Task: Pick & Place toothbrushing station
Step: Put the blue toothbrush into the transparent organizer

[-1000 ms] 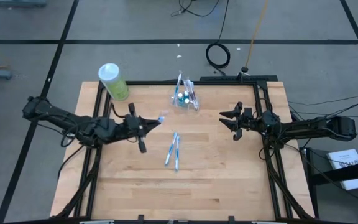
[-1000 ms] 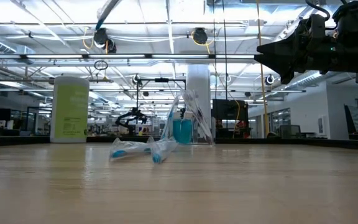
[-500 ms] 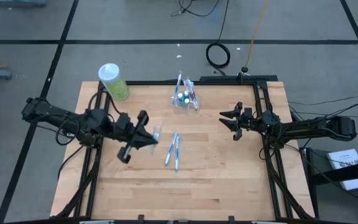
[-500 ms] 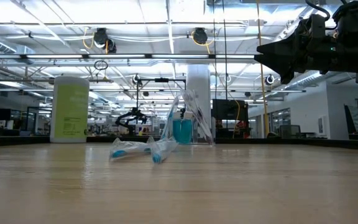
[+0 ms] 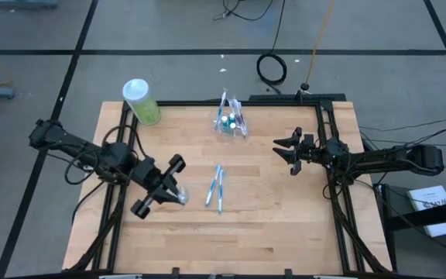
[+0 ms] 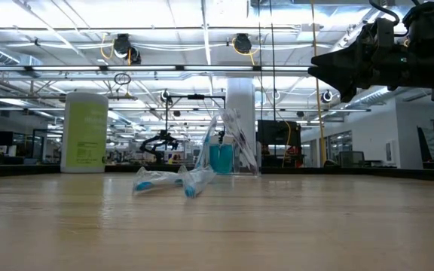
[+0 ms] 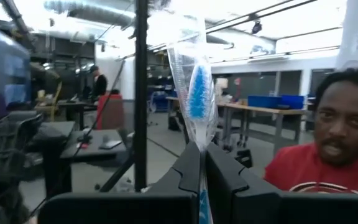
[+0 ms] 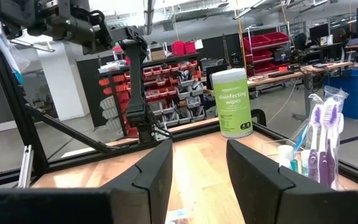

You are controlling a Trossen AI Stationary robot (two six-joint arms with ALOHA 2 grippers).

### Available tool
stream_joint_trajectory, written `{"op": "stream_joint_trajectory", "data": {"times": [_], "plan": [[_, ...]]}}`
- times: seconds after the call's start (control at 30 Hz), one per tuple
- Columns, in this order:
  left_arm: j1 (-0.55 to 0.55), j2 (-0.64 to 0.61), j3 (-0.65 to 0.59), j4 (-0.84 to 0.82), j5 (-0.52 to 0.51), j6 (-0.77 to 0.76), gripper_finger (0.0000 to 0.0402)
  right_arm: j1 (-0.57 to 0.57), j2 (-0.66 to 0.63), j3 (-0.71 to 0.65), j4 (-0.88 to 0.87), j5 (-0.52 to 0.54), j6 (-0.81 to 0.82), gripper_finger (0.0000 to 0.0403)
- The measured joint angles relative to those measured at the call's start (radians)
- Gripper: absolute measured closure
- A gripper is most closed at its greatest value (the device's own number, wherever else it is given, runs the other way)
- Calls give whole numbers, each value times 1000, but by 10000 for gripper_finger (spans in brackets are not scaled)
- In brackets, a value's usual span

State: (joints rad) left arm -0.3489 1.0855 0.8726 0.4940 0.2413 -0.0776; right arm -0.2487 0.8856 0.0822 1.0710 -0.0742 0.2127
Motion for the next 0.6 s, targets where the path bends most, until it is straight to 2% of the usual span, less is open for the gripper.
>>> {"op": "stream_joint_trajectory", "data": {"times": [0.6], "plan": [[2, 1, 0, -40, -35, 23, 394, 0, 0, 0, 1, 3, 0, 261]]}}
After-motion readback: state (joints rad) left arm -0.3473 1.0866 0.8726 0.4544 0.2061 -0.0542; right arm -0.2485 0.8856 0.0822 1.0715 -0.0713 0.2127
